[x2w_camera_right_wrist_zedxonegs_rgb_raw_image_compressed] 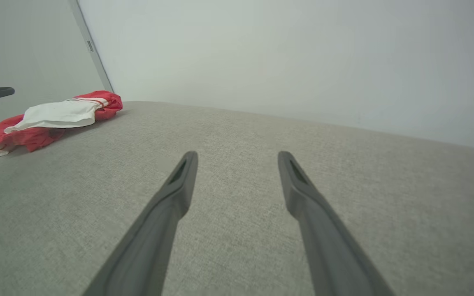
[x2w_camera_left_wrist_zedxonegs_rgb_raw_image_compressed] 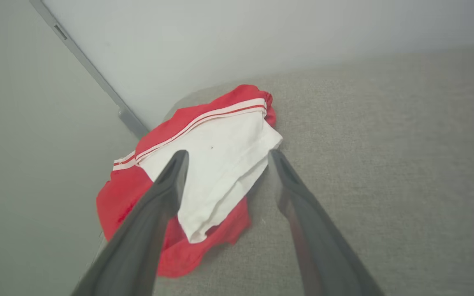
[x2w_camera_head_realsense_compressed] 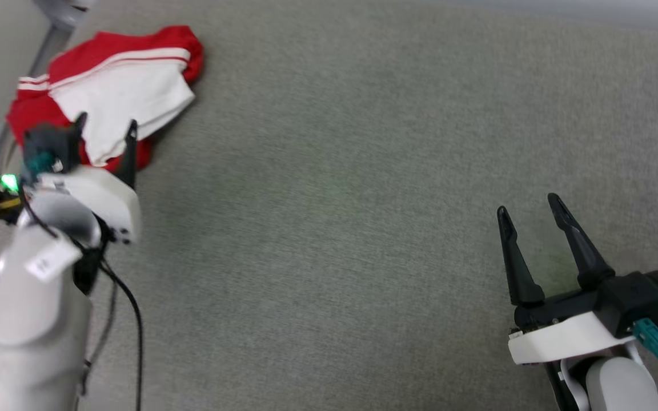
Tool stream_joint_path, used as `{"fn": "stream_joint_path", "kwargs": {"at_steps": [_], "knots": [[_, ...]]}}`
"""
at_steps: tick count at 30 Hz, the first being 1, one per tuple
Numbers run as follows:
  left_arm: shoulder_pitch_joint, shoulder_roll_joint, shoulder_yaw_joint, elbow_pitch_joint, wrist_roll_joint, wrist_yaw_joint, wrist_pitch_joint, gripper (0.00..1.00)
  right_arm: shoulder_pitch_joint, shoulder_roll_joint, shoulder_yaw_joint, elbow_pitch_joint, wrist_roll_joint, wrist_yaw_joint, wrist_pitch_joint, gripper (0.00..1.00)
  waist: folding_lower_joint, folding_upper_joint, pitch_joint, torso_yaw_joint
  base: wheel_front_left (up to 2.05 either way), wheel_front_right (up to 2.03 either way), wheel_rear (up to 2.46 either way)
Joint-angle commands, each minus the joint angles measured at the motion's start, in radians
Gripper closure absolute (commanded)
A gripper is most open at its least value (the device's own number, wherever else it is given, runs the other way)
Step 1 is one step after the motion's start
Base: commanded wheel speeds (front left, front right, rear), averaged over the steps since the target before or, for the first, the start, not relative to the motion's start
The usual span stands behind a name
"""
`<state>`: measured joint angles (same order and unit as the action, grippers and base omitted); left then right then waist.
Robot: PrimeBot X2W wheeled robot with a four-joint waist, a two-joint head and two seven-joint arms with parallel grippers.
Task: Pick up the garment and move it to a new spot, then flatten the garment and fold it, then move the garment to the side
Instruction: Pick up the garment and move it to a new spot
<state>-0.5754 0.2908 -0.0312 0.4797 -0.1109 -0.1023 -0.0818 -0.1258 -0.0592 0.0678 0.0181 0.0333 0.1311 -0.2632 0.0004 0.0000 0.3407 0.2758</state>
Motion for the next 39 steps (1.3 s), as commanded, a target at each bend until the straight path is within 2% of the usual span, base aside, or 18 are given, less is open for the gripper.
{"fn": "stream_joint_path", "kwargs": {"at_steps": [1, 4, 7, 10, 13, 16, 21, 22, 23, 26, 31, 39], "knots": [[-0.057, 0.033, -0.016, 0.035, -0.003, -0.012, 0.057, 0.0, -0.022, -0.008, 0.0, -0.007, -0.007, -0.001, -0.002, 0.0, -0.0004, 0.0, 0.079, -0.062, 0.0, 0.0, 0.0], [-0.143, 0.104, -0.068, 0.114, -0.035, -0.026, 0.197, 0.0, -0.036, -0.012, 0.002, -0.013, -0.014, -0.001, -0.002, 0.0, -0.0004, 0.0, 0.124, -0.088, 0.0, 0.0, 0.0], [-0.204, 0.171, -0.159, 0.152, -0.123, -0.028, 0.317, 0.0, -0.049, -0.012, 0.008, -0.023, -0.016, -0.001, -0.002, 0.0, -0.0004, 0.0, 0.16, -0.112, 0.0, 0.0, 0.0], [-0.251, 0.247, -0.227, 0.164, -0.215, -0.027, 0.407, 0.0, -0.065, -0.013, 0.006, -0.03, -0.018, -0.001, -0.003, 0.0, -0.0004, 0.0, 0.194, -0.129, 0.0, 0.0, 0.0], [-0.287, 0.3, -0.272, 0.181, -0.279, -0.027, 0.469, 0.0, -0.066, -0.015, 0.008, -0.035, -0.025, -0.001, -0.002, 0.0, -0.0004, 0.0, 0.218, -0.142, 0.0, 0.0, 0.0], [-0.31, 0.334, -0.293, 0.203, -0.319, -0.027, 0.508, 0.0, -0.064, -0.014, 0.008, -0.037, -0.029, -0.001, -0.002, 0.0, -0.0004, 0.0, 0.233, -0.149, 0.0, 0.0, 0.0], [-0.294, 0.342, -0.341, 0.241, -0.392, -0.027, 0.57, 0.0, -0.063, -0.02, 0.005, -0.031, -0.033, -0.001, -0.002, 0.0, -0.0004, 0.0, 0.24, -0.151, 0.0, 0.0, 0.0], [-0.289, 0.344, -0.349, 0.244, -0.408, -0.028, 0.576, 0.6, -0.064, -0.02, 0.003, -0.029, -0.033, -0.001, -0.002, 0.0, -0.0004, 0.0, 0.239, -0.15, 0.0, 0.0, 0.0], [-0.283, 0.342, -0.358, 0.241, -0.423, -0.028, 0.576, 1.0, -0.064, -0.02, 0.001, -0.027, -0.034, -0.001, -0.002, 0.0, -0.0004, 0.0, 0.236, -0.149, 0.0, 0.0, 0.0], [-0.275, 0.349, -0.366, 0.241, -0.452, -0.027, 0.548, 1.0, -0.061, -0.018, -0.001, -0.018, -0.036, -0.001, -0.002, 0.0, -0.0004, 0.0, 0.217, -0.143, 0.0, 0.0, 0.0], [-0.29, 0.353, -0.343, 0.24, -0.447, -0.015, 0.435, 1.0, -0.047, -0.012, 0.008, 0.003, -0.032, -0.001, -0.002, 0.0, -0.0004, 0.0, 0.157, -0.131, 0.0, 0.0, 0.0], [-0.313, 0.388, -0.363, 0.152, -0.352, 0.032, 0.225, 1.0, -0.009, 0.0, 0.008, 0.037, -0.006, -0.001, -0.002, 0.0, -0.0004, 0.0, 0.015, -0.119, 0.0, 0.0, 0.0]]}}
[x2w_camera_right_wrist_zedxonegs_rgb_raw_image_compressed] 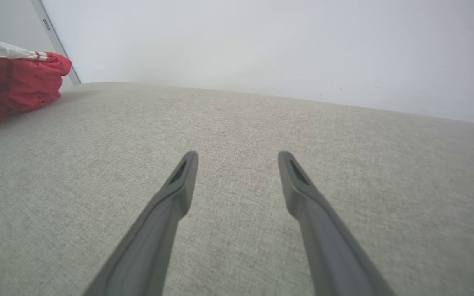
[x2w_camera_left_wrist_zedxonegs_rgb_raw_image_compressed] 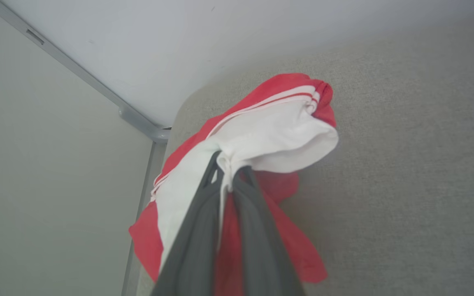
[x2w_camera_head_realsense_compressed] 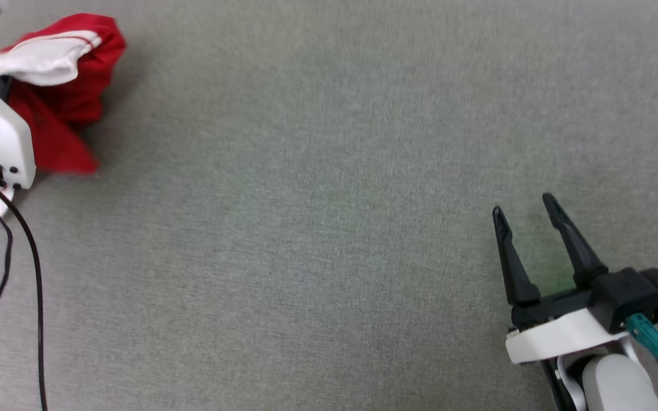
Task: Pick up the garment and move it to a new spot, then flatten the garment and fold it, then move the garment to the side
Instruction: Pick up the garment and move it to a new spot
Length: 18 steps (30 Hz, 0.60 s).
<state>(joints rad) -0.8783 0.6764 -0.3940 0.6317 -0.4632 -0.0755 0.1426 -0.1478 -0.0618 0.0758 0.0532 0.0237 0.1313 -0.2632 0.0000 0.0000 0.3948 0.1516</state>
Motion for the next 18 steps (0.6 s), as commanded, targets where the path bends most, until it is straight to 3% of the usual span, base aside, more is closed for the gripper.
{"fn": "stream_joint_path", "kwargs": {"at_steps": [1, 10, 18], "knots": [[-0.012, 0.007, -0.006, -0.02, 0.015, 0.01, -0.022, 1.0, 0.017, 0.004, -0.001, 0.006, 0.008, -0.001, -0.002, 0.0, 0.0, 0.0, -0.058, 0.005, 0.0, 0.0, 0.0], [-0.032, 0.02, -0.098, -0.247, 0.142, 0.022, -0.087, 1.0, 0.055, 0.012, -0.001, 0.03, 0.051, -0.001, -0.002, 0.0, 0.0, 0.0, -0.2, -0.022, 0.0, 0.0, 0.0], [-0.019, -0.07, -0.198, -0.401, 0.169, 0.006, -0.05, 1.0, 0.067, 0.013, -0.032, 0.022, 0.092, -0.001, -0.002, 0.0, 0.0, 0.0, -0.256, -0.096, 0.0, 0.0, 0.0]]}}
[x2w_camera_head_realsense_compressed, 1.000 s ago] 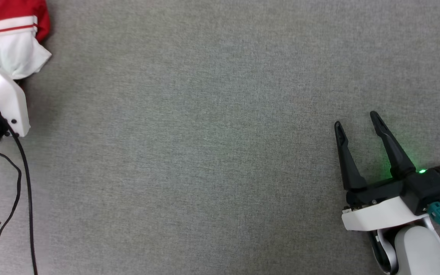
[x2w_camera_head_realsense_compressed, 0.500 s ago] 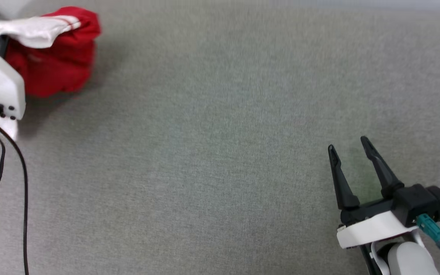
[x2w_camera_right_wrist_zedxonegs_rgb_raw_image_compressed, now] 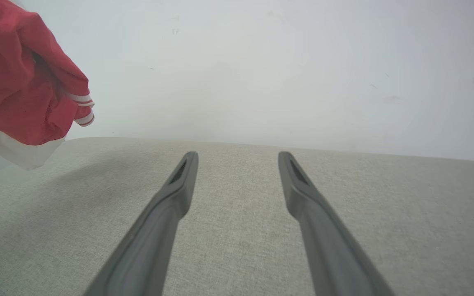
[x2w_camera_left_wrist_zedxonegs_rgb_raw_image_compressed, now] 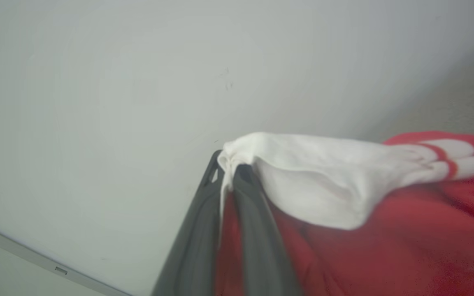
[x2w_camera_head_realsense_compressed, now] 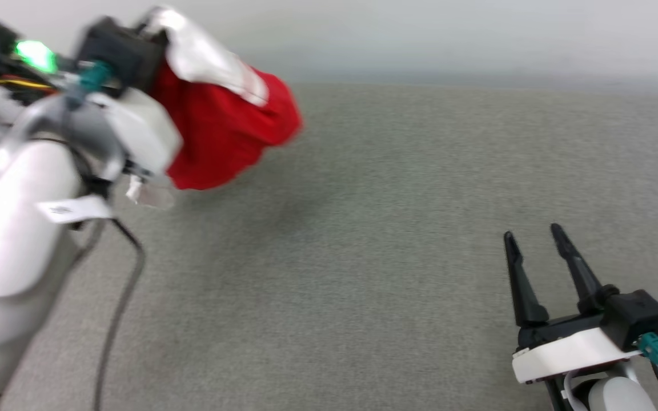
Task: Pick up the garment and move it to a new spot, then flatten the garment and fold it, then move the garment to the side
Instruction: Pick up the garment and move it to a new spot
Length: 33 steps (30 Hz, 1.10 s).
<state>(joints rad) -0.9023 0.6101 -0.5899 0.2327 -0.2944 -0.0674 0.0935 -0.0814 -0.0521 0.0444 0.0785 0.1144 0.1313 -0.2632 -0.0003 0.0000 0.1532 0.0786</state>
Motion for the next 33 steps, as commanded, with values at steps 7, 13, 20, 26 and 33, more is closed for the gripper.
{"fn": "stream_joint_path", "kwargs": {"at_steps": [7, 13, 20, 26, 33], "knots": [[-0.027, -0.135, -0.095, -0.003, 0.038, 0.006, -0.005, 1.0, 0.003, 0.003, -0.037, -0.008, 0.02, -0.001, -0.002, 0.0, 0.0003, 0.0, -0.015, -0.113, 0.0, 0.0, 0.0], [-0.015, -0.259, -0.247, 0.095, 0.137, 0.001, -0.035, 1.0, -0.012, 0.003, -0.064, -0.011, 0.036, -0.001, -0.002, 0.0, 0.0003, 0.0, 0.013, -0.195, 0.0, 0.0, 0.0], [0.058, -0.415, -0.364, 0.257, 0.16, 0.008, -0.085, 1.0, -0.026, 0.003, -0.079, -0.015, 0.046, -0.001, -0.002, 0.0, 0.0003, 0.0, 0.038, -0.263, 0.0, 0.0, 0.0], [0.094, -0.529, -0.419, 0.423, 0.143, 0.016, -0.154, 0.05, -0.035, 0.003, -0.077, -0.014, 0.055, -0.001, -0.002, 0.0, 0.0003, 0.0, 0.051, -0.299, 0.0, 0.0, 0.0], [0.095, -0.559, -0.459, 0.484, 0.108, 0.036, -0.247, 0.0, -0.016, 0.003, -0.078, -0.003, 0.054, -0.001, -0.002, 0.0, 0.0003, 0.0, 0.013, -0.274, 0.0, 0.0, 0.0]]}}
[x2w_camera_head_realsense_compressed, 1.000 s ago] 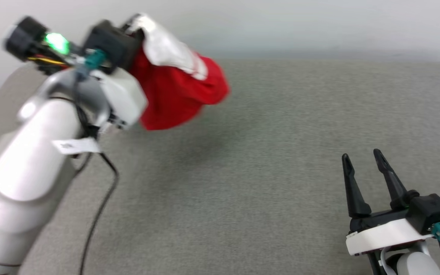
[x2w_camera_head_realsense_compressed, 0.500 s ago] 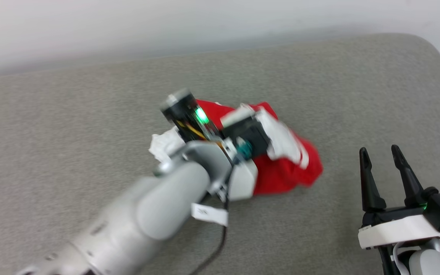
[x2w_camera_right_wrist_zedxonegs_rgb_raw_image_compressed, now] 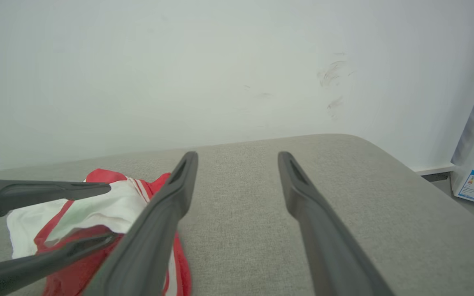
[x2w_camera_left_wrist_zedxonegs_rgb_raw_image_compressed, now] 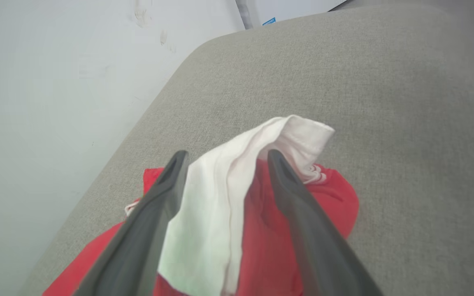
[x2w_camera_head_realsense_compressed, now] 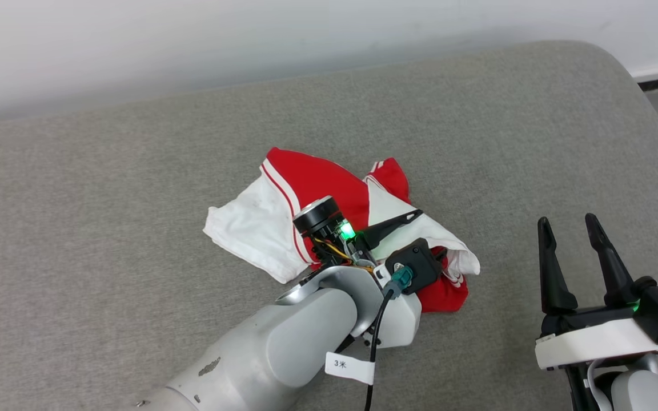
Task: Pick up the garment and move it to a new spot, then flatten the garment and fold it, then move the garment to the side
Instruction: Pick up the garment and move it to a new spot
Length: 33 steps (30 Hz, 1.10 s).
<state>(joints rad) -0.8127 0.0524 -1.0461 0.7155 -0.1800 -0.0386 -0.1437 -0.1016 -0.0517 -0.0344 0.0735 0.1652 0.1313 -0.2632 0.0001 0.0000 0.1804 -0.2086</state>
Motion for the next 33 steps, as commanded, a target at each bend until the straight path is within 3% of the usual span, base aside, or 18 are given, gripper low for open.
{"fn": "stream_joint_path", "kwargs": {"at_steps": [1, 6, 12, 19, 25, 29, 33], "knots": [[0.007, -0.003, -0.004, -0.009, -0.02, 0.014, -0.022, 0.0, 0.008, 0.003, 0.002, 0.003, 0.003, -0.001, -0.002, 0.0, -0.0001, 0.0, -0.023, 0.022, 0.0, 0.0, 0.0], [0.006, -0.002, -0.009, -0.057, -0.081, 0.053, -0.064, 0.0, 0.031, 0.003, -0.006, 0.005, -0.007, -0.001, -0.002, 0.0, -0.0001, 0.0, -0.078, 0.081, 0.0, 0.0, 0.0], [0.018, 0.004, 0.051, -0.087, -0.144, 0.116, -0.099, 0.0, 0.069, 0.002, -0.017, 0.001, -0.025, -0.001, -0.002, 0.0, -0.0001, 0.0, -0.138, 0.163, 0.0, 0.0, 0.0], [0.148, 0.125, 0.223, -0.162, -0.248, 0.207, -0.121, 0.0, 0.105, 0.002, -0.026, -0.015, -0.04, -0.001, -0.002, 0.0, -0.0001, 0.0, -0.176, 0.224, 0.0, 0.0, 0.0], [0.329, 0.242, 0.347, -0.303, -0.254, 0.272, -0.123, 0.0, 0.129, 0.002, -0.03, -0.026, -0.045, -0.001, -0.002, 0.0, -0.0001, 0.0, -0.184, 0.246, 0.0, 0.0, 0.0], [0.465, 0.265, 0.418, -0.418, -0.236, 0.293, -0.123, 0.0, 0.144, 0.002, -0.036, -0.026, -0.047, -0.001, -0.002, 0.0, -0.0001, 0.0, -0.188, 0.254, 0.0, 0.0, 0.0], [0.574, 0.246, 0.484, -0.495, -0.222, 0.303, -0.123, 0.0, 0.153, 0.002, -0.033, -0.024, -0.043, -0.001, -0.002, 0.0, -0.0001, 0.0, -0.189, 0.256, 0.0, 0.0, 0.0]]}}
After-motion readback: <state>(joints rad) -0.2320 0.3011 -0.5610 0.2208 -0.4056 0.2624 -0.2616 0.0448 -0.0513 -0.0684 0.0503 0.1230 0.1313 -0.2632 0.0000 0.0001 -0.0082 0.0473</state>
